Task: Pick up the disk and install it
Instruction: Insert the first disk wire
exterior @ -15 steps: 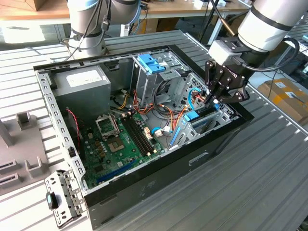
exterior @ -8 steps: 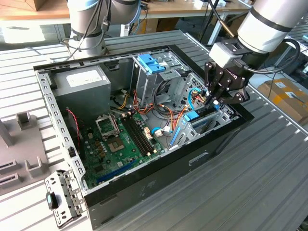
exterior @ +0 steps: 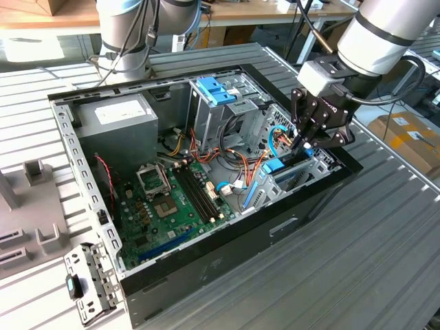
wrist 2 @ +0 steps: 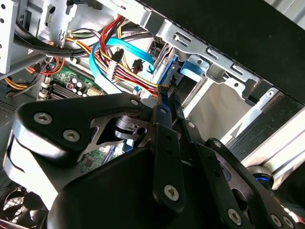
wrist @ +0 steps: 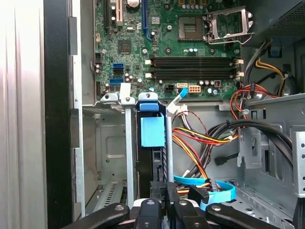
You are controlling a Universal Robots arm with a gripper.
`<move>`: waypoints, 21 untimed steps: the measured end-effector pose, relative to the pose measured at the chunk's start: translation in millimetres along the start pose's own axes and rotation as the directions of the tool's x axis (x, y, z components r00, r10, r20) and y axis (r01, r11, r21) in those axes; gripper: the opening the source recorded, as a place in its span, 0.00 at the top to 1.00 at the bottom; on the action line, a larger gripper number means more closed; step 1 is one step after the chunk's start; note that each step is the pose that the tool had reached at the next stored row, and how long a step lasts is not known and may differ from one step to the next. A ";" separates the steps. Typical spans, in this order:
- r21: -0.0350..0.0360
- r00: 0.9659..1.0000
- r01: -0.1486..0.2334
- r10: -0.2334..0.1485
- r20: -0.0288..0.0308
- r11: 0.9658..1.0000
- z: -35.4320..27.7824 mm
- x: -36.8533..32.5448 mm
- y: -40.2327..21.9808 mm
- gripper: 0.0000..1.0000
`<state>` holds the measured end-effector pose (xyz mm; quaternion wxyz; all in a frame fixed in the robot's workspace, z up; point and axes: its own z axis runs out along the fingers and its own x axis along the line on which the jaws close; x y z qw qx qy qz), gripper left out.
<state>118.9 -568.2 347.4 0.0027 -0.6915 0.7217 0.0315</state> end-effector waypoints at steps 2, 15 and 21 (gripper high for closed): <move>0.000 1.000 0.000 0.000 0.000 1.000 0.7 -0.1 -0.6 0.84; 0.000 1.000 0.000 0.000 0.000 1.000 6.8 0.2 -1.8 0.84; 0.000 1.000 0.000 0.000 0.000 1.000 7.8 0.2 -1.9 0.84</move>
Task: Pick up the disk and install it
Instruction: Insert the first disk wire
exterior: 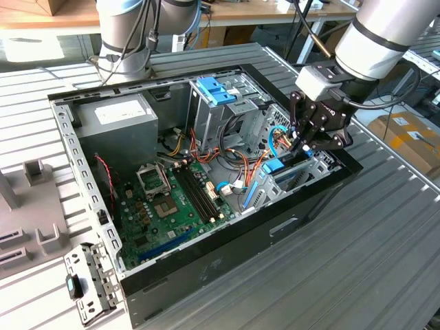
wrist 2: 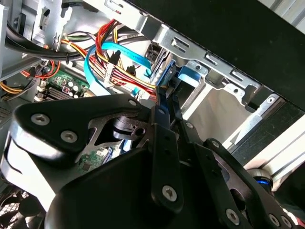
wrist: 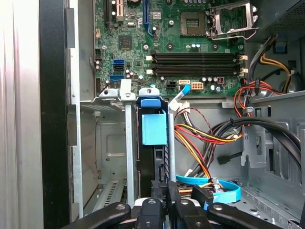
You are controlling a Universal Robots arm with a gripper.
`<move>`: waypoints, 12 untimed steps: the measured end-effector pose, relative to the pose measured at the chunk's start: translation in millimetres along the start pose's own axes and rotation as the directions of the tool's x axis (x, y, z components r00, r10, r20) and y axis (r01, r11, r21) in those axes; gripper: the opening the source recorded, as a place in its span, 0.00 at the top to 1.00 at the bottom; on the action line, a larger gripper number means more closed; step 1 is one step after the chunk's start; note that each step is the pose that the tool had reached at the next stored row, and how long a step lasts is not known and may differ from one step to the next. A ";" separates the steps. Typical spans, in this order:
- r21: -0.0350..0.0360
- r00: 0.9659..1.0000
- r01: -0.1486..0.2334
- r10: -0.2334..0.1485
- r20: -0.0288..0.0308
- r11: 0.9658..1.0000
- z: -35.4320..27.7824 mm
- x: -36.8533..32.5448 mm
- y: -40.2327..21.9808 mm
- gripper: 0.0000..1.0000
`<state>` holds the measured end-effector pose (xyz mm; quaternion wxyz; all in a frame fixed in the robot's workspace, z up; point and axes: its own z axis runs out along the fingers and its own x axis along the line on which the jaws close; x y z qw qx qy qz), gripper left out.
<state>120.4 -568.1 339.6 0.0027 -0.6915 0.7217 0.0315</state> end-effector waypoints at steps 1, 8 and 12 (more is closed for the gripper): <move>0.000 1.000 0.000 0.000 0.000 1.000 0.0 0.0 0.0 0.84; 0.000 1.000 0.000 0.000 0.000 1.000 0.2 0.0 0.0 0.64; 0.000 1.000 0.000 0.000 -0.006 1.000 -1.6 -0.1 0.0 0.64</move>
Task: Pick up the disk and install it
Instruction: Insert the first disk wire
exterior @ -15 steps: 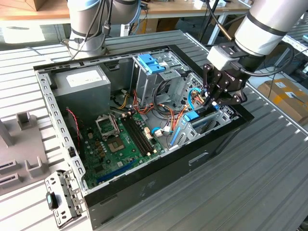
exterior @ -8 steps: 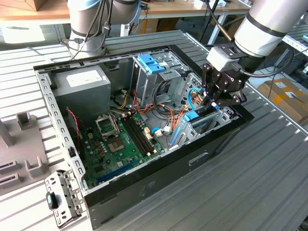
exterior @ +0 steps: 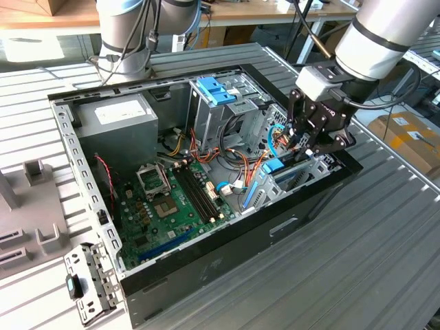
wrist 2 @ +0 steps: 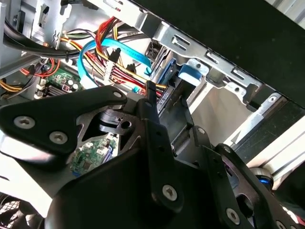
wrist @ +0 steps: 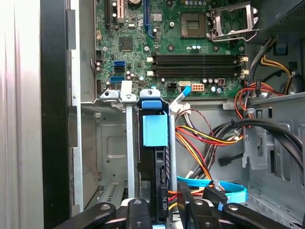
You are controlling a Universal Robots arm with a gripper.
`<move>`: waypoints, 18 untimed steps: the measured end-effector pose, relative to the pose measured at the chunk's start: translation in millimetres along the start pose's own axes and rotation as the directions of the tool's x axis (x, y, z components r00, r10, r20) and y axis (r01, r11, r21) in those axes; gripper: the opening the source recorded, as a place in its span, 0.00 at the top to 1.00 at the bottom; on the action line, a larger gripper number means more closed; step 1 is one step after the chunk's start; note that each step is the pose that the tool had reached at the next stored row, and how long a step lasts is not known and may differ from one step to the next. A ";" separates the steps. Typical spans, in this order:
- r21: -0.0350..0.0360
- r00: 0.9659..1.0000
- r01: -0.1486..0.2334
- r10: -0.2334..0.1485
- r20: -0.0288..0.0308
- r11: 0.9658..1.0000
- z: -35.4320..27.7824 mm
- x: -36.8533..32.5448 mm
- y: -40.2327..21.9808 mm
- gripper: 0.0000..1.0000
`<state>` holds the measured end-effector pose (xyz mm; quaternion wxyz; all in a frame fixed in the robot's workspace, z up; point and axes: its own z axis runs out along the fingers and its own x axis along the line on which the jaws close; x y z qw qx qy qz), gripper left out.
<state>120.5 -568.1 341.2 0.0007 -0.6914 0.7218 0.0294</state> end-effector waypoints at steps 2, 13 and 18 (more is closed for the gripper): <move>0.000 1.000 0.000 0.000 0.000 1.000 -5.7 -0.2 0.2 0.64; -0.005 1.000 0.000 0.000 0.000 1.000 -18.1 -0.5 -0.6 0.89; -0.010 1.000 0.000 0.000 0.007 1.000 -19.2 -0.3 -20.0 0.89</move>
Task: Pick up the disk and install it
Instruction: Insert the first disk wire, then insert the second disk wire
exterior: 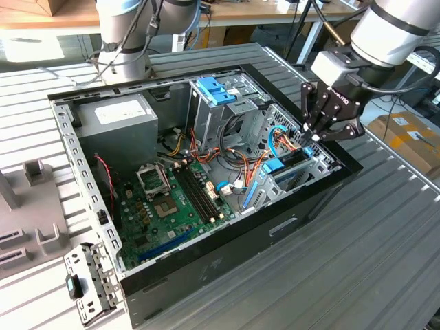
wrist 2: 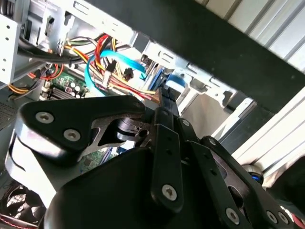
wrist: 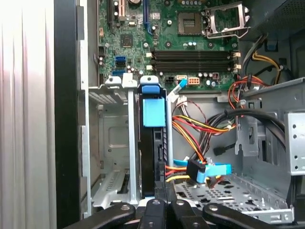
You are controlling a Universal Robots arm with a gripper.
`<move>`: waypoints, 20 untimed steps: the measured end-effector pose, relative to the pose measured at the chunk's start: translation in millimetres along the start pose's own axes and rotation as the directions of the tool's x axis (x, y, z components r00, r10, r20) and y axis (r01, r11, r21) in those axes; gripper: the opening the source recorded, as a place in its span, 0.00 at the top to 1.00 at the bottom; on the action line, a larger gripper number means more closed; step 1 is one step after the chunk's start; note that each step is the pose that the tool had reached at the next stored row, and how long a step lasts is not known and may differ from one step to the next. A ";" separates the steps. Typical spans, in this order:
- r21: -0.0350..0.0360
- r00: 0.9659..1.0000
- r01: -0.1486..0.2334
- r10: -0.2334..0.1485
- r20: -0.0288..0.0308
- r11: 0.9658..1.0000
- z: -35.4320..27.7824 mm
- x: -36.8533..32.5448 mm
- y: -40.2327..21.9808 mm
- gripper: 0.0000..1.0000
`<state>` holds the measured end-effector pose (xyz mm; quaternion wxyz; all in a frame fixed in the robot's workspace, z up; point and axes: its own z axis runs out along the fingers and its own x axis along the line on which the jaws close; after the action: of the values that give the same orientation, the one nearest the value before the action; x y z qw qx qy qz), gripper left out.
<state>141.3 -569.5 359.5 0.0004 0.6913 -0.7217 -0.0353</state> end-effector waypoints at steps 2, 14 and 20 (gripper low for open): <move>0.000 1.000 0.000 0.000 0.001 1.000 -2.6 -0.4 -4.6 0.89; 0.000 1.000 0.000 0.000 0.007 1.000 -9.8 -1.1 -14.7 0.89; 0.000 1.000 0.000 0.000 0.007 1.000 -9.8 -1.1 -14.8 0.89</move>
<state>156.6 -569.5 368.6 -0.0021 0.6913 -0.7215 -0.0379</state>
